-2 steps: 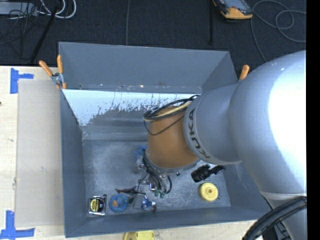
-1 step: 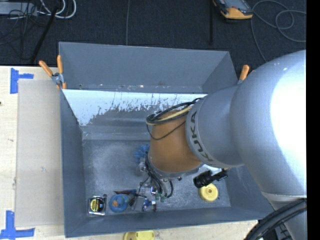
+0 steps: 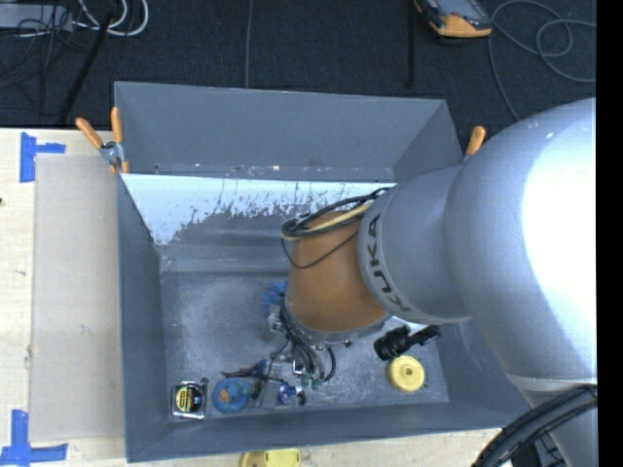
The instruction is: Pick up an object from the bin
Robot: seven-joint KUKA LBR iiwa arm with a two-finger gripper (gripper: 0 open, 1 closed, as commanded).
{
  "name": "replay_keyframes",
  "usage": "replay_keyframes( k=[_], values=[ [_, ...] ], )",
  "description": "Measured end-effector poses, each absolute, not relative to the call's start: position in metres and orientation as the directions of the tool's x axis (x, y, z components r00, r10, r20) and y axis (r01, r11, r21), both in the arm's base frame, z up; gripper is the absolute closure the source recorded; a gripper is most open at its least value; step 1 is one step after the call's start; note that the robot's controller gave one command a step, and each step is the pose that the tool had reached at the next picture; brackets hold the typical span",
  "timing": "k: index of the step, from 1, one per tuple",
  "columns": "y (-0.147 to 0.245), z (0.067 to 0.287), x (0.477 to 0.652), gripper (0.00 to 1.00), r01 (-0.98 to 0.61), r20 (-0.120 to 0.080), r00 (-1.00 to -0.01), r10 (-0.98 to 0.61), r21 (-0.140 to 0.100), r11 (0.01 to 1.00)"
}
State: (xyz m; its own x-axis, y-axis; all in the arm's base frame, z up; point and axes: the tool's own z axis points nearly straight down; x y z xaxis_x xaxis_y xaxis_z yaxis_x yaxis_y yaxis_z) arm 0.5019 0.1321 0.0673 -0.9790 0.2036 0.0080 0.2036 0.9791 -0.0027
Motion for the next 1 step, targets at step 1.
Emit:
replay_keyframes(
  k=[1],
  values=[
    [0.1324, 0.0702, 0.4736, 1.00, 0.573, -0.002, -0.820, 0.573, 0.002, 0.820]
  ],
)
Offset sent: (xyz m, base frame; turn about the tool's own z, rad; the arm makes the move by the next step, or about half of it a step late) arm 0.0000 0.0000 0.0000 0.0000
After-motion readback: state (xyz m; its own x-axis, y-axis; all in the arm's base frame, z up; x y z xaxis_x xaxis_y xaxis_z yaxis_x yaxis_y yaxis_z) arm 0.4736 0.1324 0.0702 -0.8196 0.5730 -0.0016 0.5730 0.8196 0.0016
